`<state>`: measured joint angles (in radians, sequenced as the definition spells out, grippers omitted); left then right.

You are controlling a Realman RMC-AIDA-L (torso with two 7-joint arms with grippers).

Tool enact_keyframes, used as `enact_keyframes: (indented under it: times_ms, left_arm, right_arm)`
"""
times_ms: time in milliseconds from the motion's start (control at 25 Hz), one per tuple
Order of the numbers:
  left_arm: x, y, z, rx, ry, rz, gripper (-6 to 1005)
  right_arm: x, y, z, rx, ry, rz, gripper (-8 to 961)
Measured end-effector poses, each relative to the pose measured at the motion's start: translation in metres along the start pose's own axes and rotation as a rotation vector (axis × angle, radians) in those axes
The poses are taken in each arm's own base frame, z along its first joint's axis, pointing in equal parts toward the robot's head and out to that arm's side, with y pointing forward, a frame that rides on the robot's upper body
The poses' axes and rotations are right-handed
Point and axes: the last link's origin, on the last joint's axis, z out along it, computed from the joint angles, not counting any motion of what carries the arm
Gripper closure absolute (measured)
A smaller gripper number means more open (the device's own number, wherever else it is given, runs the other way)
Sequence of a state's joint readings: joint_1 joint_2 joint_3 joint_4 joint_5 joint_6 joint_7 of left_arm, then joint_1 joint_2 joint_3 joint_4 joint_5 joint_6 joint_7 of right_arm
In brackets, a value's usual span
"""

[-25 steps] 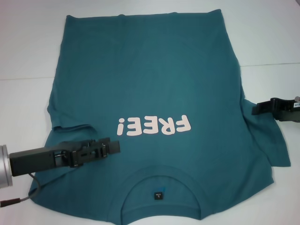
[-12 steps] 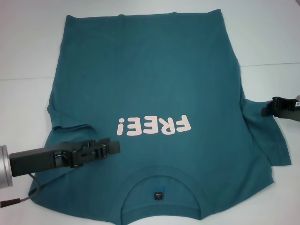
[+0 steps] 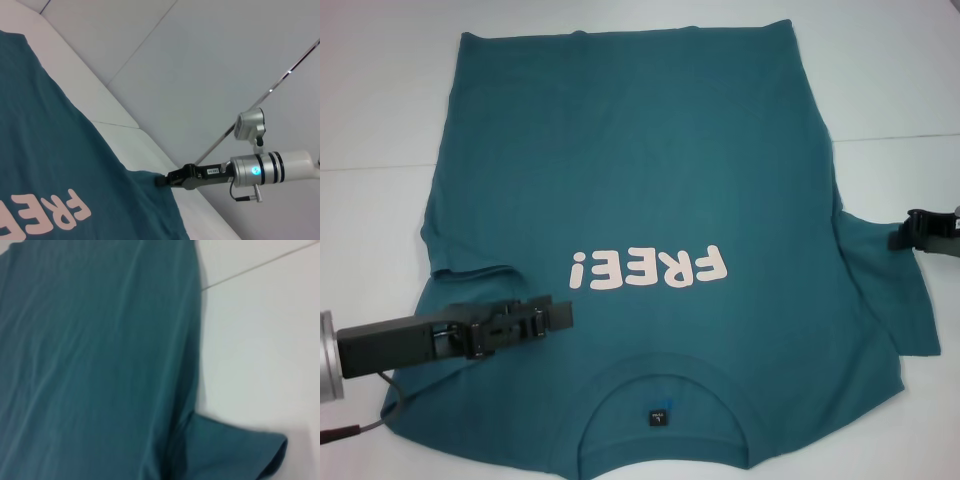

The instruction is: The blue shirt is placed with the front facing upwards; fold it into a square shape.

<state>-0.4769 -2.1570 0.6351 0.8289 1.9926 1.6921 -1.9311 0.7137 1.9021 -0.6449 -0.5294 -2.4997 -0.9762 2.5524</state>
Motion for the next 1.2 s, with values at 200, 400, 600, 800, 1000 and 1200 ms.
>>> enact_keyframes:
  times_ms: [200, 400, 600, 800, 1000, 1200]
  left_arm:
    - [-0.001, 0.000, -0.001, 0.003, 0.001, -0.002, 460]
    - [-0.002, -0.001, -0.002, 0.008, 0.002, -0.009, 460]
    - [-0.005, -0.002, -0.005, 0.015, 0.005, -0.014, 460]
    - [-0.006, -0.003, -0.006, 0.018, 0.008, -0.019, 460]
    - [-0.008, -0.003, -0.008, 0.024, 0.009, -0.023, 460]
    - [-0.009, -0.004, -0.009, 0.027, 0.011, -0.025, 460]
  right_arm:
    - [-0.013, 0.002, -0.004, 0.037, -0.020, -0.026, 932]
    - [-0.029, 0.011, -0.007, 0.072, -0.042, -0.073, 932]
    - [-0.045, 0.024, -0.007, 0.139, -0.032, -0.149, 932]
    - [-0.059, 0.042, -0.005, 0.208, -0.014, -0.235, 932]
    - [-0.068, 0.053, -0.006, 0.237, -0.014, -0.278, 932]
    - [-0.069, 0.056, -0.007, 0.236, 0.002, -0.290, 932]
